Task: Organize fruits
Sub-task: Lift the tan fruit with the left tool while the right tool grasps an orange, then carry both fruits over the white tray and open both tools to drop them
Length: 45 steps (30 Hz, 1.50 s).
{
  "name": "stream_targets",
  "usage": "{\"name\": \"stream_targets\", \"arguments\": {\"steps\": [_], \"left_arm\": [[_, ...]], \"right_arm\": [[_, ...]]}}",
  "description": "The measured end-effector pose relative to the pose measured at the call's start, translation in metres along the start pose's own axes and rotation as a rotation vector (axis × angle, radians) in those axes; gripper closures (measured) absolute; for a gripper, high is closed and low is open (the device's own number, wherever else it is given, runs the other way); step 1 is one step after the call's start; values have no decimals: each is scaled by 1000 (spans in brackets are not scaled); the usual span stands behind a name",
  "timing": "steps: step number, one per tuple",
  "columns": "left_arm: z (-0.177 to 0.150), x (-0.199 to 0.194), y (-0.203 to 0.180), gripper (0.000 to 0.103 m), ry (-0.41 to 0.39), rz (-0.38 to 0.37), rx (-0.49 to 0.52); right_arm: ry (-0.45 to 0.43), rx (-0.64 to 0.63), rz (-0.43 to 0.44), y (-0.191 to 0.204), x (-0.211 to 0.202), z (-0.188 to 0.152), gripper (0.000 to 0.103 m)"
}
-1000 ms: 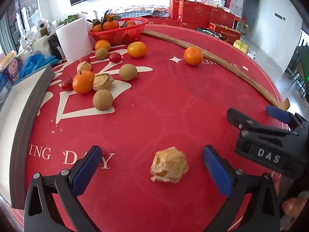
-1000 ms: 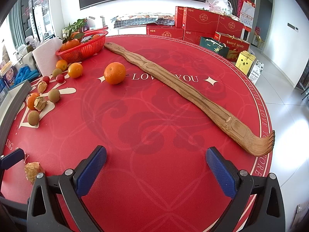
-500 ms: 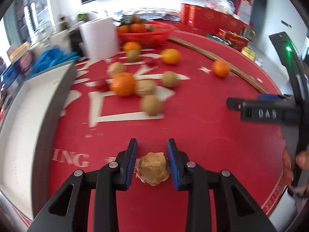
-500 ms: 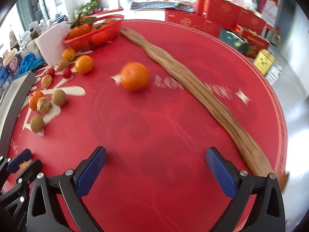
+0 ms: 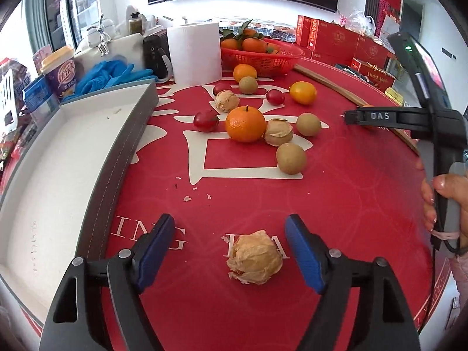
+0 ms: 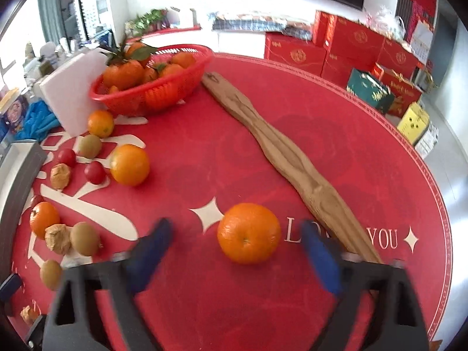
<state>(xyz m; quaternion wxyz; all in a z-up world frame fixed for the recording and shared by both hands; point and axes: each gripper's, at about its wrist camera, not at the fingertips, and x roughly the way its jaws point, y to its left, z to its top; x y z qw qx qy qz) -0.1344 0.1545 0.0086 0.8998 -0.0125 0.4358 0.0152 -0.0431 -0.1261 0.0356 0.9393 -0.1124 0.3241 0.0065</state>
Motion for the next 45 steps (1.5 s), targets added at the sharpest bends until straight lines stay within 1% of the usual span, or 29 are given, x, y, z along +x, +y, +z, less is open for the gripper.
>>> {"name": "stream_targets", "arguments": {"steps": [1,3,5,7,10,14,16,22,31,38,42,45], "left_arm": [[0,0,0,22,0,1,1],[0,0,-1,24,6,2,1],[-1,-4,-1,40,4,1,6],[-1,-8,-3,76,2,-4,24],[-2,-10,-2,76,10,-9,31],[-1,-14,4,76,23,-60,2],[2,-23,8,76,8,-89,-12],[14,-52,31,76,-67,-123,-56],[23,-74,83,76,-133,-53,-132],[22,-78,127,76,-153,5,-193],[20,-78,152,76,-164,56,-220],[17,-77,167,76,-165,82,-236]], "right_arm": [[-1,6,6,-2,-2,-2,67],[-2,30,39,-4,-3,-1,67],[-1,60,75,-10,-8,-7,67],[4,87,107,-14,-14,-14,67],[14,132,147,-20,-24,-27,67],[22,146,177,-18,-36,-41,67],[25,148,192,-16,-41,-43,67],[6,148,221,-6,-59,-39,67],[7,96,282,35,-70,-23,67],[10,-2,316,89,-73,-8,67],[4,-72,337,128,-76,1,67],[3,-125,359,160,-78,7,67]]}}
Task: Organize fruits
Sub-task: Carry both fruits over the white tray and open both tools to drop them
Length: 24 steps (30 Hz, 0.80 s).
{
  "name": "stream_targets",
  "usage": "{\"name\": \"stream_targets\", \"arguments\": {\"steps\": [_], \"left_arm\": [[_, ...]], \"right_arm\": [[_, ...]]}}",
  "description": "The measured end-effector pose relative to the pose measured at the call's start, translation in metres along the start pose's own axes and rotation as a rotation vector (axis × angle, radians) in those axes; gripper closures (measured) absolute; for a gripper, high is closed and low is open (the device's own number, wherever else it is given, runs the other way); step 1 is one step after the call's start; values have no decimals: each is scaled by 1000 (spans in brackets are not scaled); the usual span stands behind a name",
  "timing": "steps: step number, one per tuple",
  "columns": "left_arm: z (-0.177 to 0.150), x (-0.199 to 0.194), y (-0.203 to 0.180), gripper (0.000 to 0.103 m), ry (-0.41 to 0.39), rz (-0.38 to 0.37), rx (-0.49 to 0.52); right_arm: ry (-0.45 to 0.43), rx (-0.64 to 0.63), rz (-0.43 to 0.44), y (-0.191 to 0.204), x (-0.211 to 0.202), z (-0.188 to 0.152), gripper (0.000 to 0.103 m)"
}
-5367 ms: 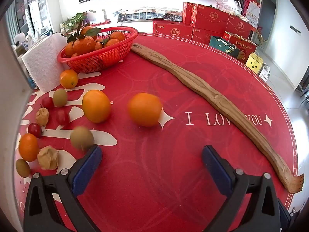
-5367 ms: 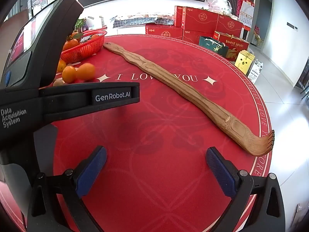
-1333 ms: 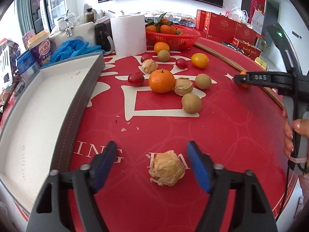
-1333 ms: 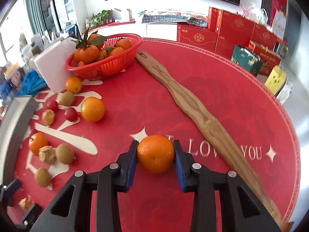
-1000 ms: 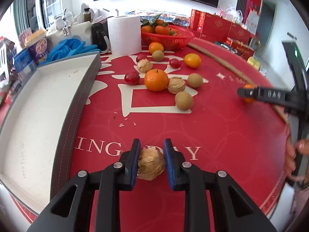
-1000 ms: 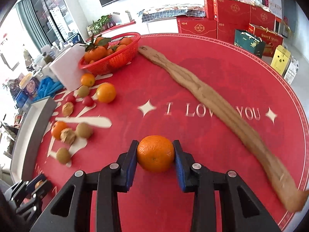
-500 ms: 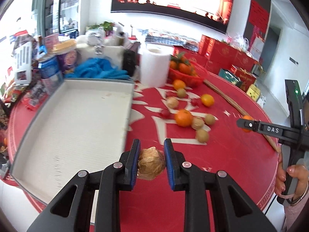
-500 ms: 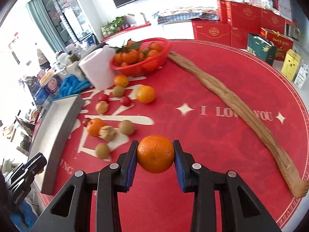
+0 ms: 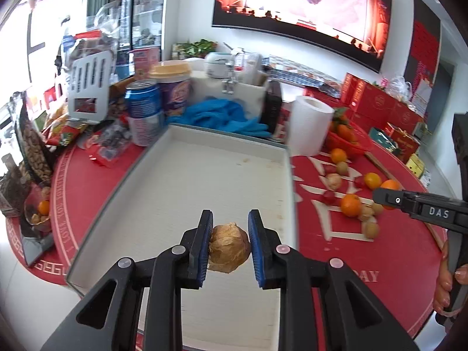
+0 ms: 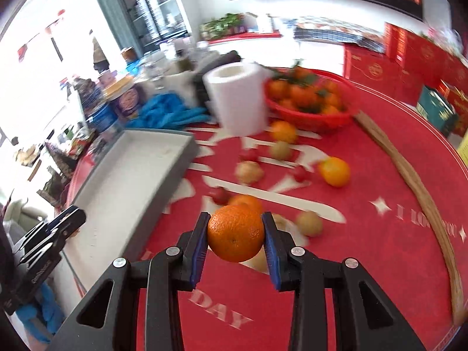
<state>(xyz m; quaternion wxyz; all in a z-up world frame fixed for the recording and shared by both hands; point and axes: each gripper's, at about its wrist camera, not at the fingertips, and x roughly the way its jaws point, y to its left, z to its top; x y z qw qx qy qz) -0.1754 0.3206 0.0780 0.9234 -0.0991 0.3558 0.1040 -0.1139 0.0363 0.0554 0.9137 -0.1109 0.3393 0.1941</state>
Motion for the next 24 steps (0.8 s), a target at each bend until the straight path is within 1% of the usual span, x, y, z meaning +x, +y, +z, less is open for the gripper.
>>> {"name": "stream_targets", "arguments": {"steps": [5,11,17,24], "left_arm": [[-2,7,22,76,9,29,-29],[-5,27,42,76,57,53,-61],[-8,37,51,76,81,67,-64],[-12,49,58,76,110,70,-76]], "right_arm": [[16,-81,42,45,16,12,67],[64,-146,100,94,45,20,67],[111,-168,135,123,70,24,67],[147,-176,139,131,88,25,67]]}}
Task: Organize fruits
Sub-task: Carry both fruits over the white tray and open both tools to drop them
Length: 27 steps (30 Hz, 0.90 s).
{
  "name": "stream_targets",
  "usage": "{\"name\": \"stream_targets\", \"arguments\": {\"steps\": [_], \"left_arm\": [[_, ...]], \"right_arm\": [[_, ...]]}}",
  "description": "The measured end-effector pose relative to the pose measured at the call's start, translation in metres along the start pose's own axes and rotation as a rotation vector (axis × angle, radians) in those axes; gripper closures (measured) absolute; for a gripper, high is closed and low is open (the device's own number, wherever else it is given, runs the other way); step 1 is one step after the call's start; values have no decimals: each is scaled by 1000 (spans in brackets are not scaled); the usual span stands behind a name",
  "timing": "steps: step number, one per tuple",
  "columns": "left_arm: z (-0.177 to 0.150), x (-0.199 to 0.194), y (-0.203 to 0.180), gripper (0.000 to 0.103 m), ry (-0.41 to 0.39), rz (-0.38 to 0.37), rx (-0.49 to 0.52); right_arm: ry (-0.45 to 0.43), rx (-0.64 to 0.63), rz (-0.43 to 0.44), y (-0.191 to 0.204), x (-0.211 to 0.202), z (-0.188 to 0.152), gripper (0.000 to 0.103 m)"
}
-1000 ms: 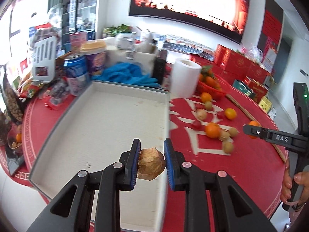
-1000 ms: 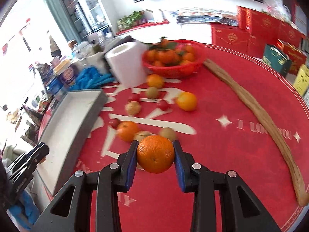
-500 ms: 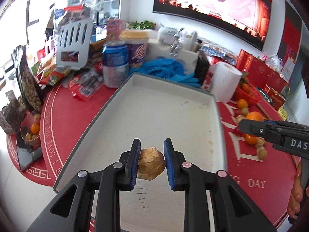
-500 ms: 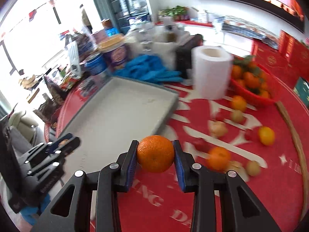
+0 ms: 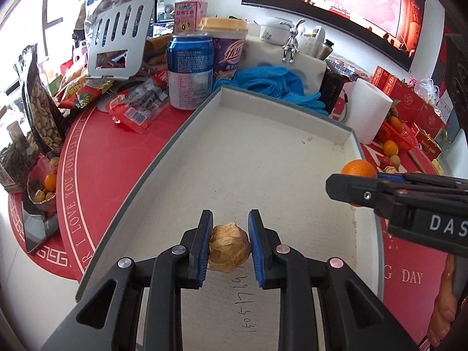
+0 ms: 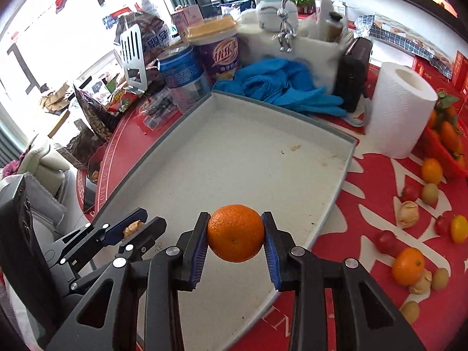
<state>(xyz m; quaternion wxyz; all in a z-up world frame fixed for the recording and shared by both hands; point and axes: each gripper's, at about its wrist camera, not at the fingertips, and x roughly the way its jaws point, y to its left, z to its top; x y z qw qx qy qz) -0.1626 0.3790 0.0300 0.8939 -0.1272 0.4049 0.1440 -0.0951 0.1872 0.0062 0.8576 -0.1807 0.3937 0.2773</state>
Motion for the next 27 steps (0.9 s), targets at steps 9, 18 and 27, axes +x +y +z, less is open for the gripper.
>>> {"name": "stream_targets", "arguments": {"steps": [9,18,27], "left_arm": [[-6,8,-4,55,19,-5,13],[-3,-7,-10,22,-39,31,24],[-2,-15,-30,22,-32,19,51]], "right_arm": [[37,8,13,-3,13,1,66],[-35,26,24,-6,-11,7,16],[-76,104,-11,-39,-37,-3,0]]}}
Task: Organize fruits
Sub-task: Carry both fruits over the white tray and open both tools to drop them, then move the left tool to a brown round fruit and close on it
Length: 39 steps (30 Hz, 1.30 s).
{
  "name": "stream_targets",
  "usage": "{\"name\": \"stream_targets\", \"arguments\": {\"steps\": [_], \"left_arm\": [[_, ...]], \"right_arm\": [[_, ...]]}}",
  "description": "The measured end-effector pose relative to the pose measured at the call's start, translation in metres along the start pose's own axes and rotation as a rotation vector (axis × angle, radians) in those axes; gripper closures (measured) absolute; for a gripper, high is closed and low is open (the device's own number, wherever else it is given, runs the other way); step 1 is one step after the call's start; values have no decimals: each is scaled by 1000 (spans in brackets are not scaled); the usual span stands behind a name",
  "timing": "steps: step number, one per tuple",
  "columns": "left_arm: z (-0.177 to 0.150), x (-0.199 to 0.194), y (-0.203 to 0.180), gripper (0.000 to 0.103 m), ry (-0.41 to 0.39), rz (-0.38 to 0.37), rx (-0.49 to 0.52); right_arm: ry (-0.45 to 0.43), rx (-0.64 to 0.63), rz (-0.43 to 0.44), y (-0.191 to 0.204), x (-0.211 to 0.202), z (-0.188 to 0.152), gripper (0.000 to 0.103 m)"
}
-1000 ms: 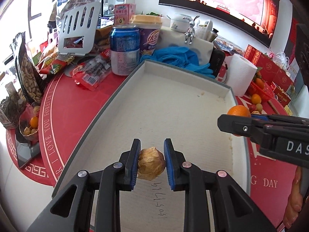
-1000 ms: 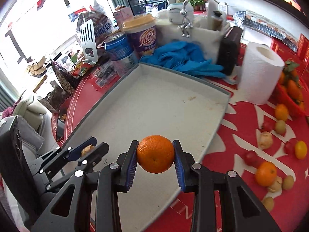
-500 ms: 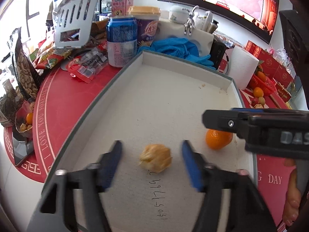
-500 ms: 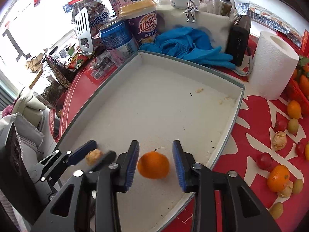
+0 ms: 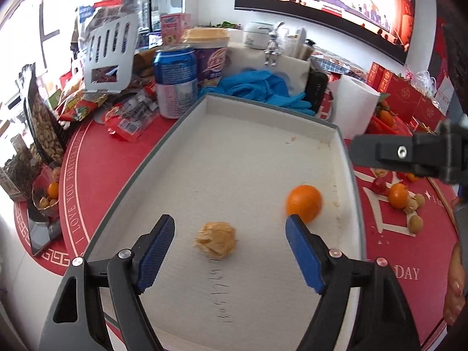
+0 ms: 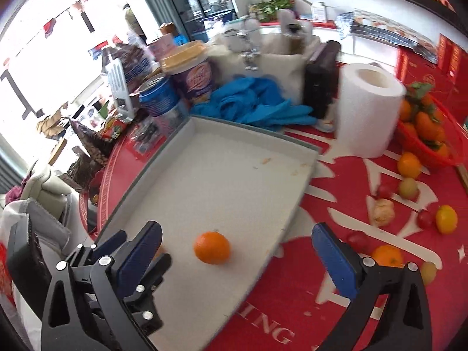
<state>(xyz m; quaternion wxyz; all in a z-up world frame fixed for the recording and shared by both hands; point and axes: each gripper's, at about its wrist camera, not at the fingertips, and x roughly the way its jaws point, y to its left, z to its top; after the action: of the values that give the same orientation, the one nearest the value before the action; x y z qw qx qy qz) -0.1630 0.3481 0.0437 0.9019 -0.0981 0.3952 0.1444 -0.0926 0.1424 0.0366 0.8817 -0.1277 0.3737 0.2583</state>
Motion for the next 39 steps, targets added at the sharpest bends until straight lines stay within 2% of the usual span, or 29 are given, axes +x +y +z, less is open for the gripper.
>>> {"name": "stream_targets", "arguments": {"steps": [16,29,34,39], "left_arm": [[3,-17,-84,21,-8,-54,139],[-6,-8,-159,21,54,-107,244],[-8,8,-180,21,101,-122,260],[-13,21,-192,21,156,-140,264]], "right_arm": [[-28,225,-114,-115,-49,-33,0],[0,345,-273,-209,-80,-93,0],[26,367,-312,-231,-84,-112,0],[15,317,-352,-229,-84,-118,0]]}}
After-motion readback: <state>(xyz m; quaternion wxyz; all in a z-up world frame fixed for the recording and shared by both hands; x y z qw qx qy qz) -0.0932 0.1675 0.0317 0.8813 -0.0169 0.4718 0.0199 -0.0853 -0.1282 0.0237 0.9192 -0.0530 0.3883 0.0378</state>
